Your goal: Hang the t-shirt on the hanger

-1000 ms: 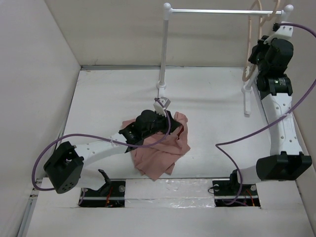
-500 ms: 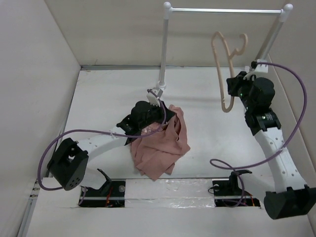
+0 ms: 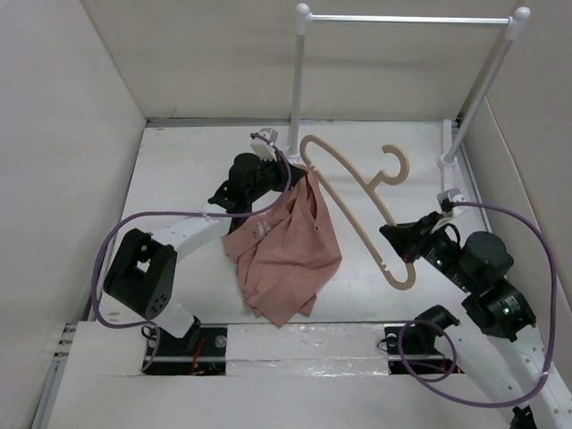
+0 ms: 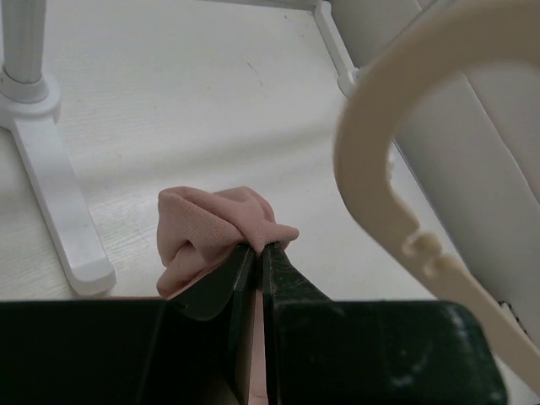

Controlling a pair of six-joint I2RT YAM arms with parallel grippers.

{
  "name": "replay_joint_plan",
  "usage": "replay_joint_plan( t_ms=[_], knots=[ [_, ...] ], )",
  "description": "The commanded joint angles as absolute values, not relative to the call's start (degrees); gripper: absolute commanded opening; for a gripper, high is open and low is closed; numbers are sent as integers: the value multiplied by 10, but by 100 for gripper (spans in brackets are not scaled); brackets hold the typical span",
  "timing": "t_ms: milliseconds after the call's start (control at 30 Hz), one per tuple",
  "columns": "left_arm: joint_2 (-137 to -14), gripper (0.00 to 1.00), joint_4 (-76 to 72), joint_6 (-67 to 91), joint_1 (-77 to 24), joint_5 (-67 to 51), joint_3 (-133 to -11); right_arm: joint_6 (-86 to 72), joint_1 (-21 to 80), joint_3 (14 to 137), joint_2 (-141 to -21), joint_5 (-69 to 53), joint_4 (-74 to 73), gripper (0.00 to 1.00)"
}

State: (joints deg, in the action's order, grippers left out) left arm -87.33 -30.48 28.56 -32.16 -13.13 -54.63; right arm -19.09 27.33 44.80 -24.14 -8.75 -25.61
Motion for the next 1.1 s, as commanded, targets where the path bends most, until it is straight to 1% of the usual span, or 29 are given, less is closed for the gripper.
replay_joint_plan(
  t_ms=[0, 133, 267, 433, 667, 733, 867, 1067],
  knots=[
    [-883, 0, -346, 294, -303, -152, -598, -212, 287, 460, -207, -98, -325, 0],
    [-890, 0, -334, 292, -296, -148, -625, -210, 287, 465, -206, -126, -352, 0],
    [-879, 0, -325, 287, -291, -130, -636, -204, 287, 462, -202, -126, -366, 0],
    [-865, 0, -323, 288, -291, -141, -630, -211, 287, 433, -219, -160, -326, 0],
    [-822, 0, -325, 288, -291, -157, -580, -211, 287, 405, -260, -156, -260, 0],
    [-798, 0, -321, 279, -291, -145, -569, -205, 287, 408, -272, -157, -244, 0],
    [-760, 0, -292, 251, -297, -77, -555, -181, 287, 450, -281, -130, -267, 0],
    [-771, 0, -280, 241, -297, -62, -575, -174, 287, 475, -274, -156, -288, 0]
  ],
)
